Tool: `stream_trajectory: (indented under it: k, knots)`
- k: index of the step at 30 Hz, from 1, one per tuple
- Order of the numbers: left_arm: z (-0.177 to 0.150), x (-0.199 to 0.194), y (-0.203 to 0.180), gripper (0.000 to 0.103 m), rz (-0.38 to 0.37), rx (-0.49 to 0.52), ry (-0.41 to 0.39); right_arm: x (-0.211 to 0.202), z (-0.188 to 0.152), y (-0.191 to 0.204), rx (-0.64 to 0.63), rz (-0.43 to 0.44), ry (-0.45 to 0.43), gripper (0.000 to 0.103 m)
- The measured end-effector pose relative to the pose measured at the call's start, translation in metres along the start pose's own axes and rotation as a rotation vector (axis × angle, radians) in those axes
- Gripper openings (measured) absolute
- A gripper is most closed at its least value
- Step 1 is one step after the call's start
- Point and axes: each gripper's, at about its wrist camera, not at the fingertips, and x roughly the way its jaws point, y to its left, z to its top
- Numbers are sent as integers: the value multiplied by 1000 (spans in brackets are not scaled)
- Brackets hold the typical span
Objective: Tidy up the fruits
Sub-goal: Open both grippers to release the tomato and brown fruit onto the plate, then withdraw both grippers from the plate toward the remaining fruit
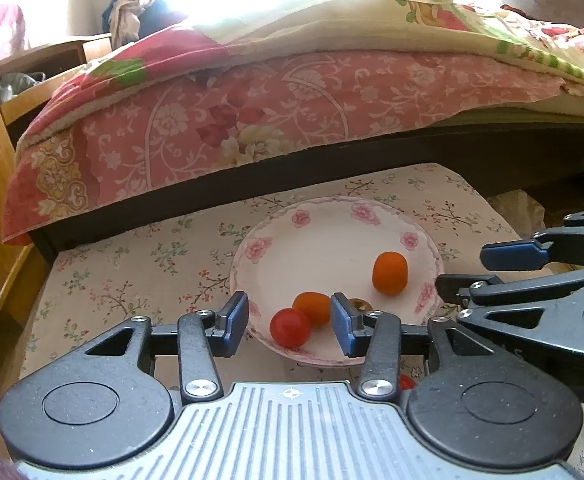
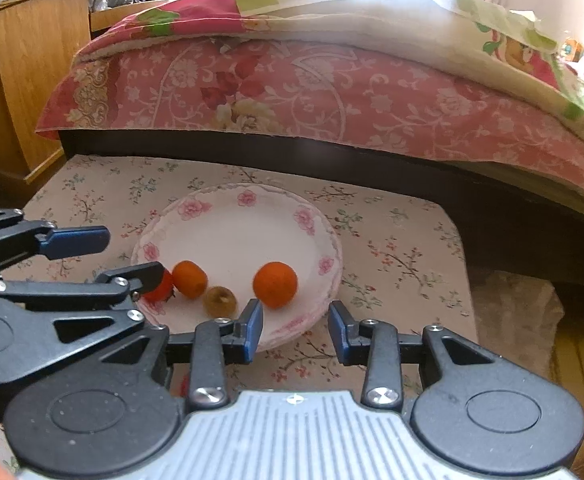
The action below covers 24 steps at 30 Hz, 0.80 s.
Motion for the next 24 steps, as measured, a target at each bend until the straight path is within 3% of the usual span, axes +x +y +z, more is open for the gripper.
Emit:
stream_trajectory:
  k: [11, 24]
  knots:
    - [-20, -21, -3, 56, -2, 24, 20, -22, -24, 0, -27, -83, 36, 54]
    - [-43, -51, -6, 61, -25, 36, 42, -43, -57, 3, 12, -73, 118, 67]
